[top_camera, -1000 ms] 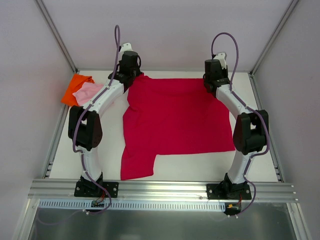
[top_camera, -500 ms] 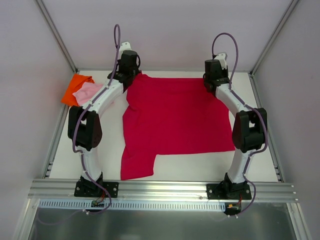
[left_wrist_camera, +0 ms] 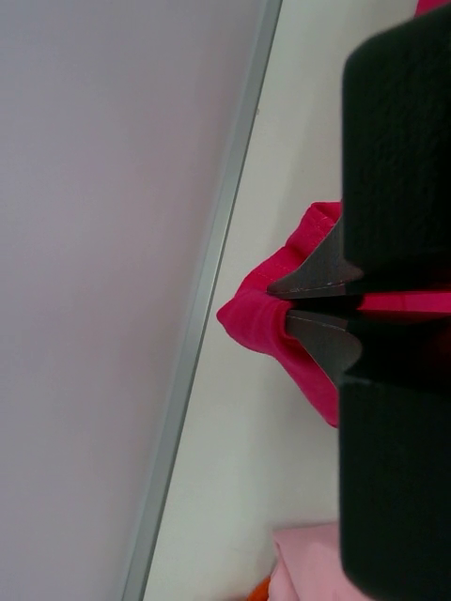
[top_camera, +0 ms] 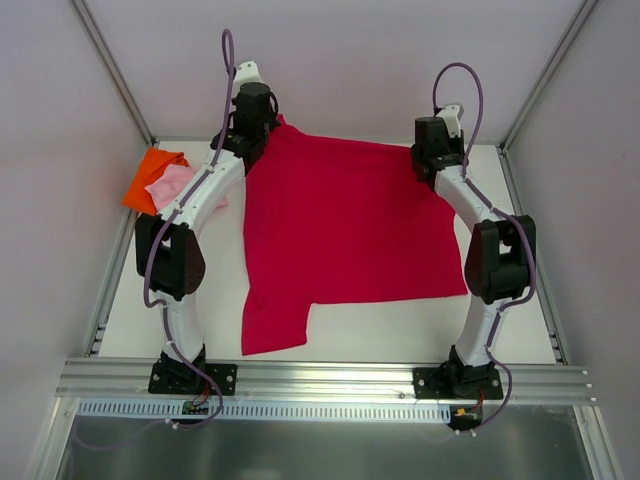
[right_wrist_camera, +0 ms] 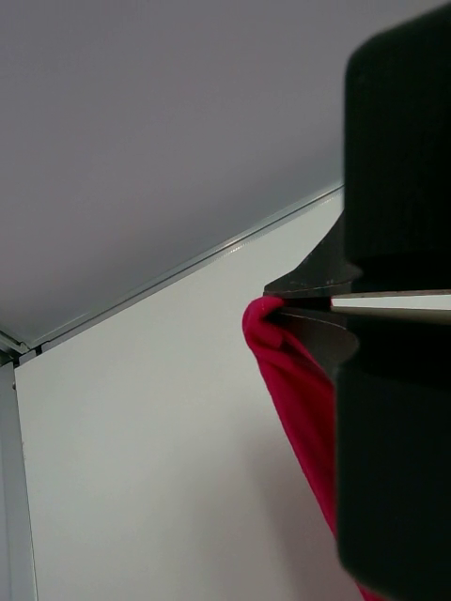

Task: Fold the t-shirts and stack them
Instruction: Grap the side of the flattened tshirt furthest away from the robot with both arms

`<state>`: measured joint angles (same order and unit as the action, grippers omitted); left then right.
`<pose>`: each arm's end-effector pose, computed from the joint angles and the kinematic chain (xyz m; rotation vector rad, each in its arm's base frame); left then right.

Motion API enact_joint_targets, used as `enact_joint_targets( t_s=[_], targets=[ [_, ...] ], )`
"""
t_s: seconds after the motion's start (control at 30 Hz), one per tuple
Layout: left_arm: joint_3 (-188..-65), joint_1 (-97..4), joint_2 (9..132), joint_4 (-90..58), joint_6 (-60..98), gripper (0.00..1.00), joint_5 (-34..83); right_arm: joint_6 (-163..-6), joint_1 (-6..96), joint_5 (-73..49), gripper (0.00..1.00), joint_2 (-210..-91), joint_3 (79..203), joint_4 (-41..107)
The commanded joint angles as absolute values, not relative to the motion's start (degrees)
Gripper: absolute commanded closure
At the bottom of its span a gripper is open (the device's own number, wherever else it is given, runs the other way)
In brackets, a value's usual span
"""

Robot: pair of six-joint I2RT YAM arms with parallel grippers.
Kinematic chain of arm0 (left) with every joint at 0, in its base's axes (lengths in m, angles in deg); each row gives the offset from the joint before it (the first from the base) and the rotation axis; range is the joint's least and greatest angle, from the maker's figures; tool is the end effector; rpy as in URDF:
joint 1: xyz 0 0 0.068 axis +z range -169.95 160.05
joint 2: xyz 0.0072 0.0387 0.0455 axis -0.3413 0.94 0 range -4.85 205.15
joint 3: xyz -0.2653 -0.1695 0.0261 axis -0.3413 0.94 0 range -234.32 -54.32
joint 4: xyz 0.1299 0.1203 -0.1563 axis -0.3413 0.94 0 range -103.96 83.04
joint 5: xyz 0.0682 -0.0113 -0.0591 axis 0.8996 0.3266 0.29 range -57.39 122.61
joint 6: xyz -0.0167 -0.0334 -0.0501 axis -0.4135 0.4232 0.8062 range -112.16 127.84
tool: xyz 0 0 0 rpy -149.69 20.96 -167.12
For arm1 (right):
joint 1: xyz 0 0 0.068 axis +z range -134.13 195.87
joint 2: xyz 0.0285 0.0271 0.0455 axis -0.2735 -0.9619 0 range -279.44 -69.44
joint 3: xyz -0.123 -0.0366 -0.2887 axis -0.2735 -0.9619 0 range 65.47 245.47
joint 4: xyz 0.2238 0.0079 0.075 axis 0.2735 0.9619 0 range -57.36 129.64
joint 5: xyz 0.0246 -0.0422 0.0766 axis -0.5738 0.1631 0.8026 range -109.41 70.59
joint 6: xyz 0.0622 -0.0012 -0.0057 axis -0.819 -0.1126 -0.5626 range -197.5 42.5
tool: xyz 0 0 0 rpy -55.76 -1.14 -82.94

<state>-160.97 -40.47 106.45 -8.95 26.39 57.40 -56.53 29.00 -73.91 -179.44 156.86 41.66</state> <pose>0.4468 -0.1459 0.4233 -0.2855 1.7018 -0.1272 0.4384 0.0624 0.3436 0.0092 1.9853 -1.0523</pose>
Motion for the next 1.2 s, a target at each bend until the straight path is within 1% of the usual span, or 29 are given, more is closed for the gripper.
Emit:
enact_joint_targets(
  t_s=[0.0, 0.13, 0.3, 0.47, 0.5, 0.7, 0.83, 0.97, 1.0, 1.07, 1.1, 1.17],
  targets=[
    [-162.8, -39.6, 105.4, -12.4, 23.6, 1.00, 61.8, -58.8, 28.4, -77.1, 0.99, -177.4, 157.3, 40.5],
    [-160.9, -39.6, 105.5, -13.3, 23.2, 1.00, 62.5, -59.2, 28.2, -75.5, 0.99, -176.4, 156.0, 40.9],
    [-159.5, -39.6, 104.9, -11.5, 26.4, 1.00, 60.6, -66.1, 28.2, -65.6, 0.99, -174.5, 157.3, 49.3],
    [-157.0, -41.0, 102.6, -8.7, 29.5, 1.00, 55.7, -66.0, 28.4, -56.8, 0.99, -173.6, 160.5, 56.3],
    [-156.2, -41.5, 102.1, -8.0, 30.1, 1.00, 55.4, -66.3, 28.4, -56.7, 0.99, -173.7, 161.5, 57.7],
    [-147.0, -45.8, 95.1, -5.4, 34.6, 1.00, 54.1, -67.5, 28.6, -54.2, 0.99, -172.3, 167.4, 66.1],
    [-142.7, -50.0, 90.2, -1.8, 37.5, 1.00, 56.8, -70.9, 28.7, -50.6, 0.99, -172.0, 172.6, 73.8],
    [-138.0, -50.8, 86.6, 1.1, 40.6, 1.00, 56.3, -73.8, 28.5, -46.5, 0.99, -173.1, 176.2, 81.1],
    [-136.7, -50.9, 86.3, 1.9, 41.6, 1.00, 56.3, -74.7, 28.5, -44.6, 0.99, -173.8, 179.2, 85.7],
    [-134.6, -51.1, 84.5, 2.4, 42.1, 1.00, 56.1, -76.0, 28.7, -39.7, 0.99, -175.7, 181.6, 89.4],
    [-132.2, -51.2, 83.8, 2.5, 42.6, 1.00, 56.2, -76.9, 28.8, -39.3, 0.99, -176.0, 182.2, 92.4],
    [-129.2, -51.5, 81.5, 2.8, 42.9, 1.00, 57.6, -79.1, 29.1, -37.4, 0.99, -174.8, 180.4, 93.7]
  ],
)
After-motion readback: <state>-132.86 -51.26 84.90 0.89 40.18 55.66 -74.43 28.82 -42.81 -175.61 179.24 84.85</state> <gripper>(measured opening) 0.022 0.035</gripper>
